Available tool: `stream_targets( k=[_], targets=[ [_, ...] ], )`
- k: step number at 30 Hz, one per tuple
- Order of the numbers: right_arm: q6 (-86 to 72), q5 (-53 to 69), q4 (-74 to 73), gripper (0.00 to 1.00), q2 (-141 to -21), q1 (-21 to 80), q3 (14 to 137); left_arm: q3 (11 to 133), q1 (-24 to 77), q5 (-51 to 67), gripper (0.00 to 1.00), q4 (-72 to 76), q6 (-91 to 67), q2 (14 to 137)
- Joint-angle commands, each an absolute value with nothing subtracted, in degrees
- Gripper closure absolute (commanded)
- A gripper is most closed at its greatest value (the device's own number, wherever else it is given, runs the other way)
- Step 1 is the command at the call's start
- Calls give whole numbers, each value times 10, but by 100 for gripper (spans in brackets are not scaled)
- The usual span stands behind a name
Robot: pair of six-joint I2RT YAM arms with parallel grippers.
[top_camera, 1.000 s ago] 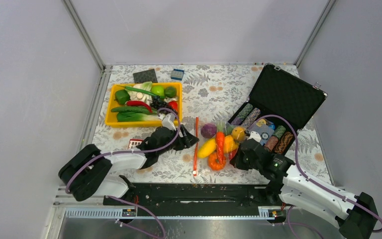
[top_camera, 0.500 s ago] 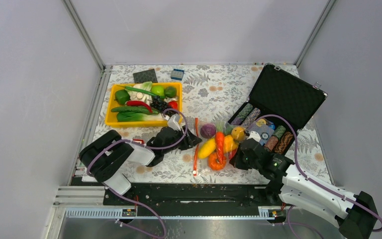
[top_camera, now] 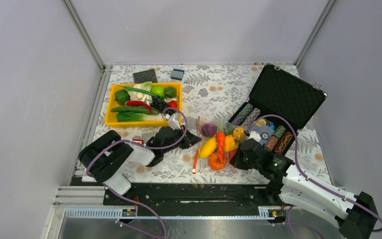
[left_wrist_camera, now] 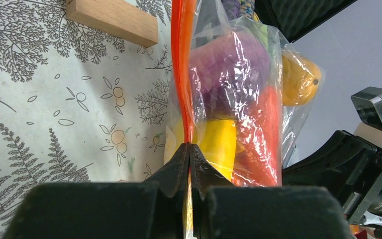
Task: Open the zip-top bag and remove the fake food
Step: Pick up the zipper food storage bag at the center of the board.
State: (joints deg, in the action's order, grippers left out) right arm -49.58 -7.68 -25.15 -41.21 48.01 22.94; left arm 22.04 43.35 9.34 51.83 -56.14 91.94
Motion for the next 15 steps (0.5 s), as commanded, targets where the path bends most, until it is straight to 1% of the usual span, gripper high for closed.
stream_targets(
  k=[1,3,6,8,11,13,15],
  targets=[
    [-489,-101,-293,91,-402,483,233,227,436,103,100,499,-547,861],
    [-480,-112,-304,82,-391,482,241,229,435,90,100,444,-532,826],
    [-455,-126,-314,72,-369,482,253,239,437,58,100,341,-504,765],
    [-435,-126,-312,64,-350,482,259,248,437,37,100,282,-487,722],
    [-395,-108,-299,53,-330,483,266,255,438,18,100,222,-472,678],
    [-373,-95,-291,42,-319,483,269,258,438,7,100,188,-466,654],
    [-350,-77,-277,34,-307,482,271,262,438,2,100,154,-464,633]
  ],
)
